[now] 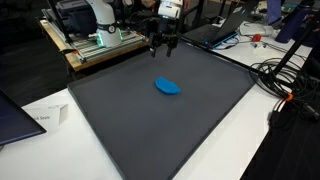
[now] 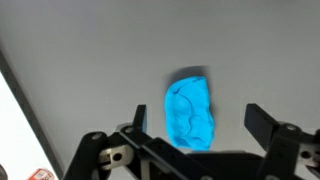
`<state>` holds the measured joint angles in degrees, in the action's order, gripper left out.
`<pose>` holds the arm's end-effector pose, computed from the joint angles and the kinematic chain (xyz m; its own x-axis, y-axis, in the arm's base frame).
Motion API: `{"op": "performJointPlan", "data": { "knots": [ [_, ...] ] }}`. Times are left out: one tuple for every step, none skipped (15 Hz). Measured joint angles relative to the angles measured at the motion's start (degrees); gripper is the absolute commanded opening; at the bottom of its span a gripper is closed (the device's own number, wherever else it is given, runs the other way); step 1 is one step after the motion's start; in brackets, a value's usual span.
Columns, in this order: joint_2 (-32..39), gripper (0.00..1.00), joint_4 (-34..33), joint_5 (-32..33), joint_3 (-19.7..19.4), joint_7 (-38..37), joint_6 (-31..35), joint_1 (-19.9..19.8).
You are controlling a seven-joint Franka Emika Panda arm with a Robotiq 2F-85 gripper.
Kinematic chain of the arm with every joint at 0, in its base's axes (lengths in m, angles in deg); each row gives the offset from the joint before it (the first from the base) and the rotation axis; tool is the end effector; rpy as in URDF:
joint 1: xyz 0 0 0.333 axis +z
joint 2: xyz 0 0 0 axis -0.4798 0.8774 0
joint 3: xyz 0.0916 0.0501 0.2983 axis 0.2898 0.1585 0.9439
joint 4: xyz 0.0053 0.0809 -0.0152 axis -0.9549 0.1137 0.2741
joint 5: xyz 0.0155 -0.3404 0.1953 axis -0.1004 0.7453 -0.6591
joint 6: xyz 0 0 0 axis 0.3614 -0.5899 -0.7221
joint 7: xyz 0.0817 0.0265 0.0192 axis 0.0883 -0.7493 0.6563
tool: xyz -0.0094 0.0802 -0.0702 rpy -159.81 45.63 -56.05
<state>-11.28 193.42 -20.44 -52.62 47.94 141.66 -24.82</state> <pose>0.5005 0.0670 0.2650 0.9859 -0.1050 0.1303 -0.1393 -0.9463 0.2917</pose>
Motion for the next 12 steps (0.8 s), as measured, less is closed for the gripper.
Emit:
{"op": "performJointPlan", "data": {
  "knots": [
    [0.7,1.0,-0.4,0.2,-0.3,0.0,0.0,0.3],
    [1.4,1.0,-0.7,0.2,-0.5,0.2,0.1,0.4],
    [1.9,1.0,-1.0,0.2,-0.5,0.2,0.1,0.5],
    [2.2,1.0,-1.1,0.2,-0.5,0.2,0.2,0.5],
    [2.3,1.0,-1.2,0.2,-0.5,0.2,0.2,0.5],
    [2.3,1.0,-1.2,0.2,-0.5,0.2,0.3,0.5],
    [2.3,1.0,-1.2,0.2,-0.5,0.2,0.3,0.5],
    [2.3,1.0,-1.2,0.1,-0.6,0.2,0.3,0.6],
    [2.4,1.0,-1.2,-0.2,-0.7,0.2,0.3,0.8],
    [2.6,1.0,-1.5,-0.1,-0.9,-0.3,0.0,1.2],
    [3.2,1.0,-2.0,-0.1,-1.2,-0.9,-0.5,1.8],
    [3.9,1.0,-2.8,0.0,-1.5,-2.1,-1.2,2.5]
  ]
}}
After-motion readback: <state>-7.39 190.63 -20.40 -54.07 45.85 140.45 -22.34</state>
